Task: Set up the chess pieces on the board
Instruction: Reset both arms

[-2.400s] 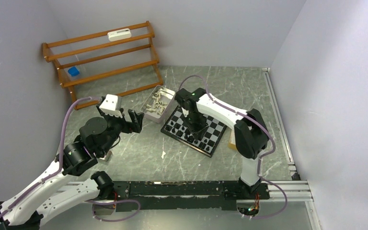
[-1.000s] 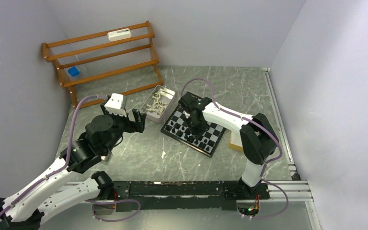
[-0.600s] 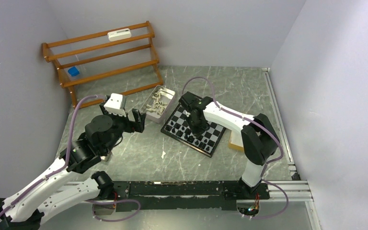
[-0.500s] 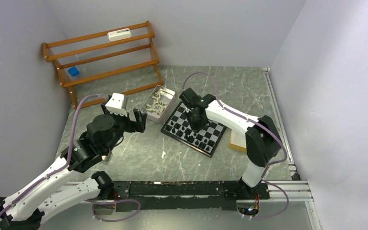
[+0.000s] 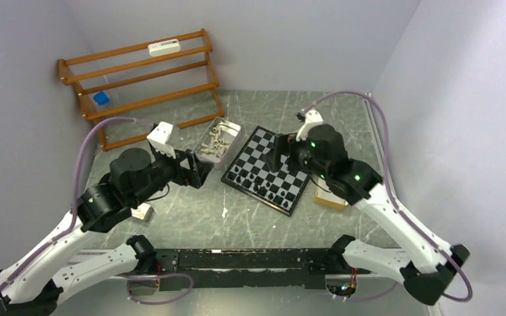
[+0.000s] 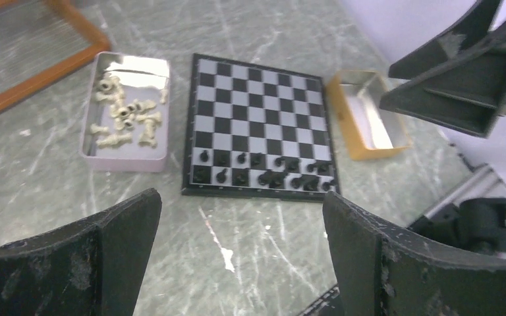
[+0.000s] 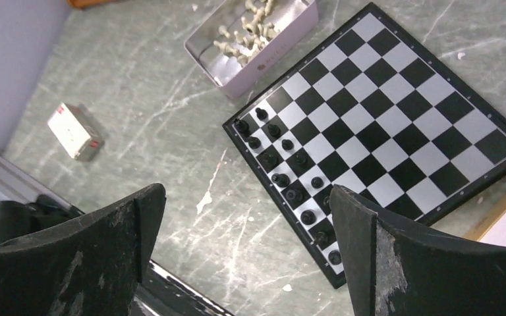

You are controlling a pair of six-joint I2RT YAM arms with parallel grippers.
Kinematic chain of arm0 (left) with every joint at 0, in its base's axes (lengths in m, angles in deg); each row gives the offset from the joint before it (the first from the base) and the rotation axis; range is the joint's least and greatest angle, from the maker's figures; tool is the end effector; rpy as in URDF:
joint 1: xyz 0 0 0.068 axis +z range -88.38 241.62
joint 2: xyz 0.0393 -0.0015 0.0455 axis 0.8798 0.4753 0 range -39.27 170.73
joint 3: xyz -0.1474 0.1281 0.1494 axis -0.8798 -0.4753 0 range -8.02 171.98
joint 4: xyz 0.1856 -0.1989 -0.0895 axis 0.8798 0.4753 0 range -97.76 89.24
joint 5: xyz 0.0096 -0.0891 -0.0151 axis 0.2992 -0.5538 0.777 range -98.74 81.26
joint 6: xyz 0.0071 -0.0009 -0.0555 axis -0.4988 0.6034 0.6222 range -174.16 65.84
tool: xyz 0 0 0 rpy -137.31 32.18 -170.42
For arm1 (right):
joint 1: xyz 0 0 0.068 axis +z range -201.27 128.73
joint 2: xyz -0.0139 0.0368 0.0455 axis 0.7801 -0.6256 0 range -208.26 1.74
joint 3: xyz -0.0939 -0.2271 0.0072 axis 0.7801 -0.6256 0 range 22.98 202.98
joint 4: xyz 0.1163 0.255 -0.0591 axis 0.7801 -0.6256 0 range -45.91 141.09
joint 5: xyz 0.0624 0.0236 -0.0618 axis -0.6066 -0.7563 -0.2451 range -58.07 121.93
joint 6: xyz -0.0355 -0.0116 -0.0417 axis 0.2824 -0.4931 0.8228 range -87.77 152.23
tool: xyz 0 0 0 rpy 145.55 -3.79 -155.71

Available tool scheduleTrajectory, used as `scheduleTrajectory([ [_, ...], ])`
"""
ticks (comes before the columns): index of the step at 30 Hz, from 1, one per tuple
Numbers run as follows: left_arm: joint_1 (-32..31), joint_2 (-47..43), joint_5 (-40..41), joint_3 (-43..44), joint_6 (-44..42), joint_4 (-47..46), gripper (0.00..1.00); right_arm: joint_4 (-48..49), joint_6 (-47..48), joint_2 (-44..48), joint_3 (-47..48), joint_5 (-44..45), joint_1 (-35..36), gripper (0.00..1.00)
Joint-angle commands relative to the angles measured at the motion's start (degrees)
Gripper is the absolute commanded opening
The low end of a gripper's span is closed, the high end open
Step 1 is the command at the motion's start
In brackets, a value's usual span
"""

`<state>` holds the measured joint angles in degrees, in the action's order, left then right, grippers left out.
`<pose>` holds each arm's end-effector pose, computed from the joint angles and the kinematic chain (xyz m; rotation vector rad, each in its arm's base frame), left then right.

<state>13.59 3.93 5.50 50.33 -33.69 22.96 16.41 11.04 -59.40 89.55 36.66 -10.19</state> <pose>0.1417 -0.1436 0.3740 0.2730 1.8576 -0.6059 0.2048 0.1743 0.3506 -0.3171 2.1074 0.5704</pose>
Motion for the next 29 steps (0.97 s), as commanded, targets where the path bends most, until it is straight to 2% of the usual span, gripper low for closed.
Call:
scheduleTrajectory([
  [1,0.15,-3.64,-12.65,1.91,-0.19,-0.13,0.97,3.90,-8.14,8.51,-6.43,6.45,-0.20,1.00],
  [3,0.13,-5.47,-17.11,1.43,-2.58,-0.74,0.97,3.81,-11.15,12.08,-8.77,7.41,-0.20,1.00],
  [9,0.15,-12.89,-11.33,-4.09,1.76,0.11,0.98,2.80,-11.68,19.94,-12.82,8.81,-0.18,1.00],
  [13,0.13,-16.35,-9.82,-10.06,3.41,-1.13,0.98,1.67,-10.89,21.53,-13.14,10.92,-0.20,1.00],
  [19,0.19,-16.34,-9.13,-12.66,3.44,-1.76,0.98,0.93,-11.95,20.95,-13.57,10.81,-0.21,1.00],
  [29,0.13,-15.03,-10.05,-11.85,2.21,-2.14,0.98,1.39,-11.71,22.02,-13.31,10.38,-0.21,1.00],
])
